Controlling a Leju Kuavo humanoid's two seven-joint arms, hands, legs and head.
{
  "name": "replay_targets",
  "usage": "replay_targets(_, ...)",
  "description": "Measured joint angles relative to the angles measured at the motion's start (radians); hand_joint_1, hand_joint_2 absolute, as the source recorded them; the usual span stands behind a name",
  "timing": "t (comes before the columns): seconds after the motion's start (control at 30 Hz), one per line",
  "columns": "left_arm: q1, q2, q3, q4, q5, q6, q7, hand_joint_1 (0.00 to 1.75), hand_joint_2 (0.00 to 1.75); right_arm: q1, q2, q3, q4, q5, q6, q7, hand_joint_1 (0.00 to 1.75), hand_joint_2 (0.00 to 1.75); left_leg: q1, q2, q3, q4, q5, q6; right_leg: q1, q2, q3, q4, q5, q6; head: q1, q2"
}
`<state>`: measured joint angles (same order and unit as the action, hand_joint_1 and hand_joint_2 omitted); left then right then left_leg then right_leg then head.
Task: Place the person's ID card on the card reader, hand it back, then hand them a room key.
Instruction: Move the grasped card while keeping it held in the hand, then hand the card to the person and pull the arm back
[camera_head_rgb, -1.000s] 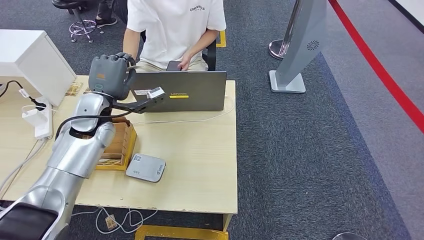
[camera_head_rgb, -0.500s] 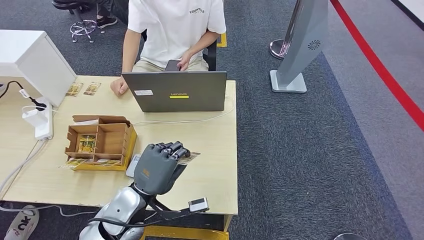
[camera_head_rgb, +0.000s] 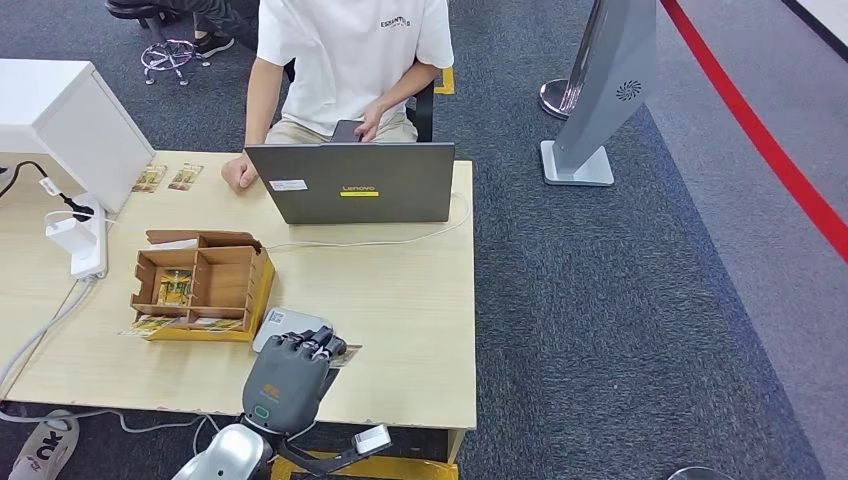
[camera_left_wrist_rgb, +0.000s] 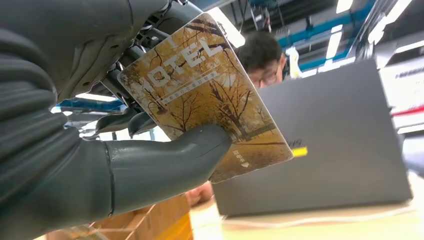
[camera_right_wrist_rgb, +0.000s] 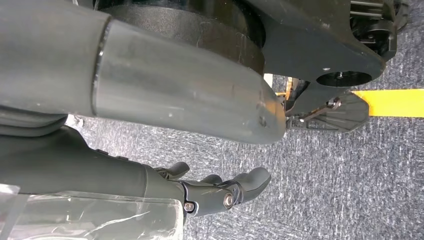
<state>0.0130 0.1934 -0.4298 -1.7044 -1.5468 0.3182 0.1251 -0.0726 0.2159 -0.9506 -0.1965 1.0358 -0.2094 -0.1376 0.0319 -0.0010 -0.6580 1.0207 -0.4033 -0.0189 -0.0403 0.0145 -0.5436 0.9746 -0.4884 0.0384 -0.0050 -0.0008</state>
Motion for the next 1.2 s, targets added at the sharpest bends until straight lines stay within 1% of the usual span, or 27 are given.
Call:
replay_targets(0.07,-0.001,0.000,0.022,0.014,-0.002,-0.030,0.016,1.75,1.75,0.000,0.000,0.000,0.000,0.004,0.000,0.002,0.00,0.00,0.000,0.000,0.000,0.000,0.000,0.000,0.000,0.000,0.000,0.000,0.000,0.000,0.000,0.000)
replay_targets(0.17,-0.013,0.000,0.089,0.074,0.005,-0.049,0.025,1.75,1.75,0.000,-0.001,0.000,0.000,0.016,0.001,0.007,0.00,0.00,0.000,0.000,0.001,0.000,0.000,0.000,0.000,0.000,0.000,0.000,0.000,0.000,0.000,0.000)
replay_targets(0.3,-0.034,-0.008,0.171,0.165,0.013,-0.022,0.020,1.75,1.75,0.000,-0.005,0.000,0.000,0.034,0.006,0.014,0.00,0.00,0.000,0.000,0.001,0.000,0.000,0.000,0.000,0.000,0.000,0.001,0.000,0.000,0.000,0.000)
replay_targets(0.43,-0.058,-0.021,0.221,0.237,-0.002,0.001,0.020,1.75,1.75,0.000,-0.007,0.002,0.000,0.052,0.011,0.021,0.00,0.00,0.000,0.000,0.001,0.000,0.000,0.000,0.000,0.000,0.000,0.001,0.000,0.000,0.000,0.000)
replay_targets(0.63,-0.074,-0.030,0.246,0.298,-0.012,0.004,0.023,1.75,1.75,0.001,-0.009,0.004,0.000,0.057,0.011,0.022,0.00,0.00,0.000,0.000,0.001,0.000,0.000,0.000,0.000,0.000,0.000,0.001,0.000,0.000,0.000,0.000)
replay_targets(0.93,-0.083,-0.039,0.264,0.333,-0.014,0.005,0.024,1.75,1.75,0.001,-0.011,0.004,0.000,0.062,0.012,0.023,0.00,0.00,0.000,0.000,0.001,0.000,0.000,0.000,0.000,0.000,0.000,0.001,0.000,0.000,0.000,0.000)
replay_targets(1.2,-0.095,-0.044,0.294,0.389,-0.018,0.036,0.018,1.75,1.75,0.001,-0.018,0.014,0.000,0.084,0.033,0.041,0.00,0.00,0.000,0.000,0.001,0.000,0.000,0.000,0.000,0.000,0.000,0.001,0.000,0.000,0.000,0.000)
